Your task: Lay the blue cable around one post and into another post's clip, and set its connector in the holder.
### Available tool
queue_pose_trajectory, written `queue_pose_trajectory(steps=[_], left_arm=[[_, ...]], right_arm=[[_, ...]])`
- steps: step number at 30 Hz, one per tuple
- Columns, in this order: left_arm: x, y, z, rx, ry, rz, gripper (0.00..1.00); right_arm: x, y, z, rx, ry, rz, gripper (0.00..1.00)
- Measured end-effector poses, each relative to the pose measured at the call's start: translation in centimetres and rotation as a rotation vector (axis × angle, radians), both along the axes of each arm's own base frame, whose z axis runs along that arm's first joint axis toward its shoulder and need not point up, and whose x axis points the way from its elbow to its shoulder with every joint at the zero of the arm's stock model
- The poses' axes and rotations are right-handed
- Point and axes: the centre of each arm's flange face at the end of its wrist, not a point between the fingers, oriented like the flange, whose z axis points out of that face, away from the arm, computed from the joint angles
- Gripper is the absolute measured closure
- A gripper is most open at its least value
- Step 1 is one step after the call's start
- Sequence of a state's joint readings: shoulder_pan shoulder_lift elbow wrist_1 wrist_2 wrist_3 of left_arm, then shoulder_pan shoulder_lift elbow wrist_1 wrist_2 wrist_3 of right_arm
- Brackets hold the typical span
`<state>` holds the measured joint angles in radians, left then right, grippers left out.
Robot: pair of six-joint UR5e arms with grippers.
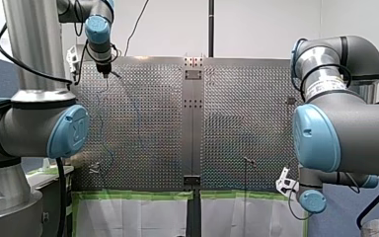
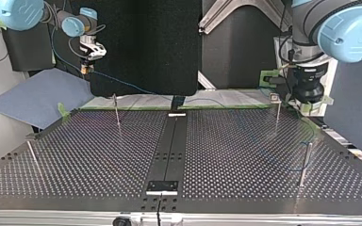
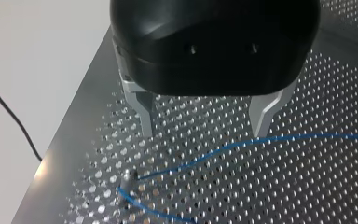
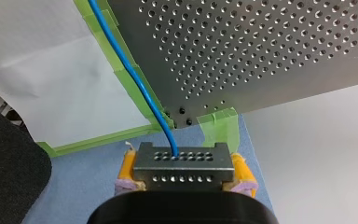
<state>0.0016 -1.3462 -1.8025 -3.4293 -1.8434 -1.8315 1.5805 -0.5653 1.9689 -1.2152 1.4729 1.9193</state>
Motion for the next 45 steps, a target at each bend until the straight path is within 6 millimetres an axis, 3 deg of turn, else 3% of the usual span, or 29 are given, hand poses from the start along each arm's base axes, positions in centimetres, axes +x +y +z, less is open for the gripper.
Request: queue_pose_trajectory(steps=[33, 45], left_arm=[[-0.6, 0.9, 0.2, 0.040, 0.004, 0.086, 0.00], [-0.4, -0.8, -1.1, 0.078, 0.008, -0.024, 0.00]], right_arm=[[0.1, 0.0, 0.0, 0.000, 0.001, 0.008, 1.00], [0.4, 0.0, 0.1, -0.004, 0.009, 0.023, 1.00]])
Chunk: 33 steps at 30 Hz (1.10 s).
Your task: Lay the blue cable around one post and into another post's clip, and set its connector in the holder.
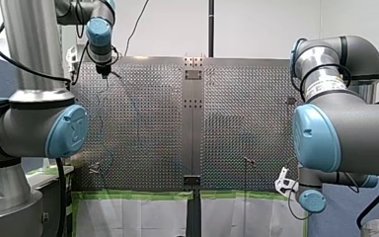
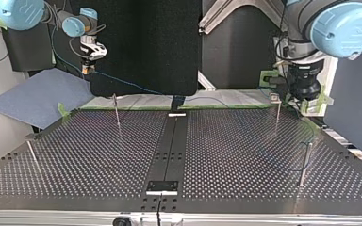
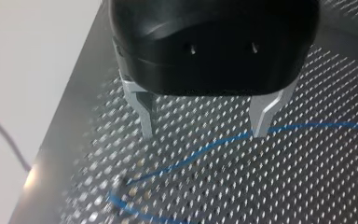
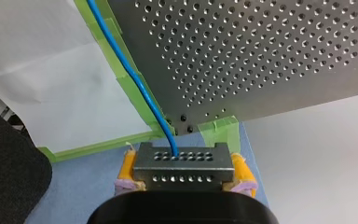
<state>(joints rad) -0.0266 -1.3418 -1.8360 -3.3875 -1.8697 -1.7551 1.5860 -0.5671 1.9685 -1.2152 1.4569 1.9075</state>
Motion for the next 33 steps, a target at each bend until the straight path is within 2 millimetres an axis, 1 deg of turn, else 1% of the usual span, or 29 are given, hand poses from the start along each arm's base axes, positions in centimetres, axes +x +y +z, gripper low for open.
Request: queue_pose_trajectory(steps=[8, 12, 19, 24, 29, 33], left_arm=[[0.8, -2.6, -2.9, -0.053, 0.007, -0.103, 0.00], [0.5, -4.1, -4.5, -0.094, 0.010, -0.161, 0.00], [0.0, -6.8, -8.2, -0.161, 0.051, -0.252, 0.00], [-0.4, -8.2, -10.8, -0.142, 0.086, -0.284, 0.00], [-0.2, -9.4, -12.4, -0.101, 0.097, -0.298, 0.00], [-0.1, -10.4, -13.6, -0.101, 0.096, -0.296, 0.00]], right_arm=[[0.3, 0.0, 0.1, -0.003, 0.005, 0.009, 1.00], [0.4, 0.1, 0.1, -0.003, 0.011, 0.011, 1.00], [0.7, 0.2, 0.1, -0.006, 0.030, 0.021, 1.00], [1.1, 0.3, 0.1, -0.007, 0.037, 0.031, 1.00], [1.7, 0.6, 0.0, -0.002, 0.044, 0.060, 1.00], [2.2, 0.8, 0.0, -0.001, 0.048, 0.086, 1.00]])
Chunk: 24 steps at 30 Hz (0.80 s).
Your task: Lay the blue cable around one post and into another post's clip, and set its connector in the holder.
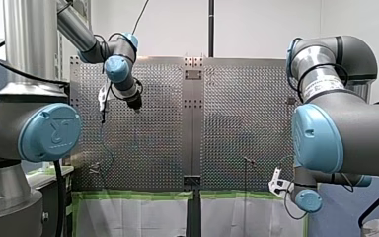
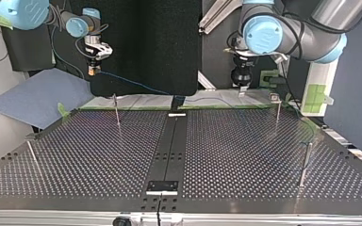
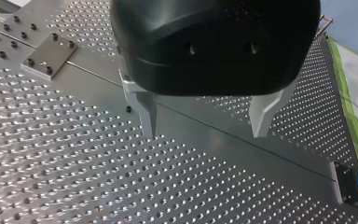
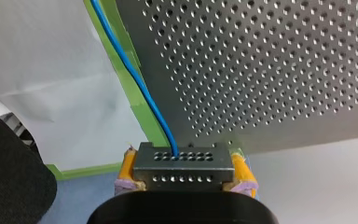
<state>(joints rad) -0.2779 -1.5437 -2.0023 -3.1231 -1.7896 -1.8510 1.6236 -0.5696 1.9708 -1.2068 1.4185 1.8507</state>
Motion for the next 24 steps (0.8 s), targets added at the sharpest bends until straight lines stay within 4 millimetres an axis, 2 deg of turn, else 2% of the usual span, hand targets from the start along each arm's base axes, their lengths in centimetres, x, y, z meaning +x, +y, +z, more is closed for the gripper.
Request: queue_pose_trajectory(steps=[6, 13, 20, 24], left_arm=[[0.2, -1.8, -1.8, -0.009, -0.004, -0.003, 0.00], [0.0, -4.8, -4.1, -0.022, 0.001, -0.090, 0.00], [-0.7, -8.0, -6.8, -0.009, 0.002, -0.186, 0.00], [-1.2, -9.7, -8.1, -0.009, 0.003, -0.235, 0.00]], right_arm=[[0.3, 0.7, 0.6, -0.009, 0.001, 0.016, 1.00], [0.4, 1.3, 2.8, -0.029, -0.002, 0.018, 1.00], [0.4, 0.6, 5.5, -0.064, -0.036, 0.009, 1.00], [0.5, 0.5, 5.9, -0.070, -0.049, 0.008, 1.00]])
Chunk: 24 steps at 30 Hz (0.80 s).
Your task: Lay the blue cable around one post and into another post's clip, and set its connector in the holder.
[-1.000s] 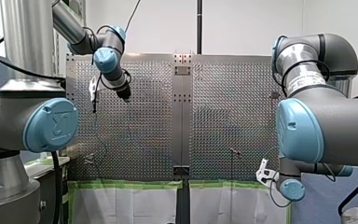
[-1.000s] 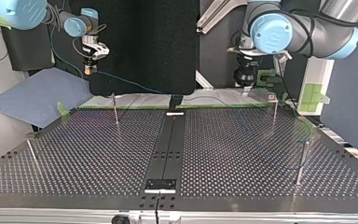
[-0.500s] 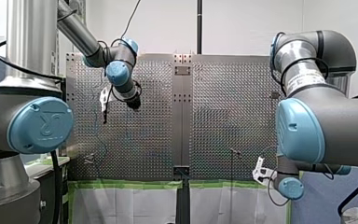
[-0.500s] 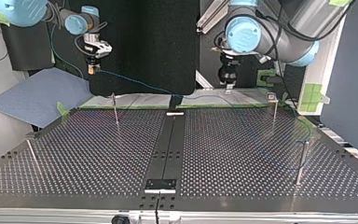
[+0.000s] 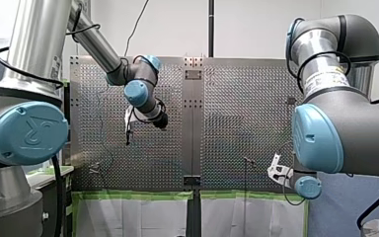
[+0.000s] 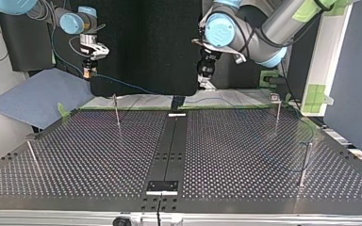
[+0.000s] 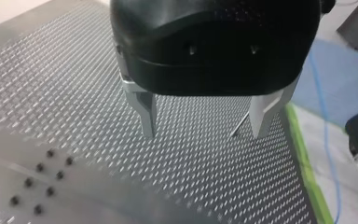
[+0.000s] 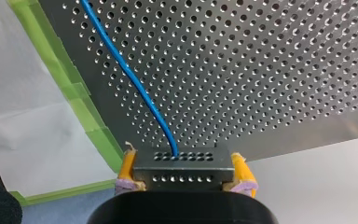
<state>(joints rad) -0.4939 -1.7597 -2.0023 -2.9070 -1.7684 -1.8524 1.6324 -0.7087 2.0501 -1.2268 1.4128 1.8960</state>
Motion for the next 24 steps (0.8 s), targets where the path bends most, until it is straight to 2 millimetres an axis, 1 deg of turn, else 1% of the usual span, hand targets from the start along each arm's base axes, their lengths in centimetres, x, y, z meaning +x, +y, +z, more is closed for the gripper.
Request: queue_pose_trajectory(steps=[7, 10, 15, 18, 24], left_arm=[[-1.0, -2.7, -2.2, -0.012, 0.004, -0.077, 0.00], [-1.5, -3.8, -3.2, -0.020, 0.006, -0.100, 0.00], [-2.4, -5.4, -4.9, -0.023, 0.007, -0.138, 0.00], [-2.9, -6.8, -5.9, -0.027, -0.001, -0.167, 0.00], [-3.1, -9.7, -6.7, -0.039, -0.042, -0.208, 0.00]], right_arm=[[0.2, 0.1, 0.0, 0.003, 0.001, 0.003, 1.00], [0.3, 0.6, -0.1, 0.005, 0.009, 0.006, 1.00], [0.5, 1.9, -0.4, 0.005, 0.012, 0.004, 1.00], [0.6, 2.3, -0.4, -0.001, 0.012, 0.006, 1.00], [0.7, 2.5, -0.4, -0.001, 0.013, 0.009, 1.00]])
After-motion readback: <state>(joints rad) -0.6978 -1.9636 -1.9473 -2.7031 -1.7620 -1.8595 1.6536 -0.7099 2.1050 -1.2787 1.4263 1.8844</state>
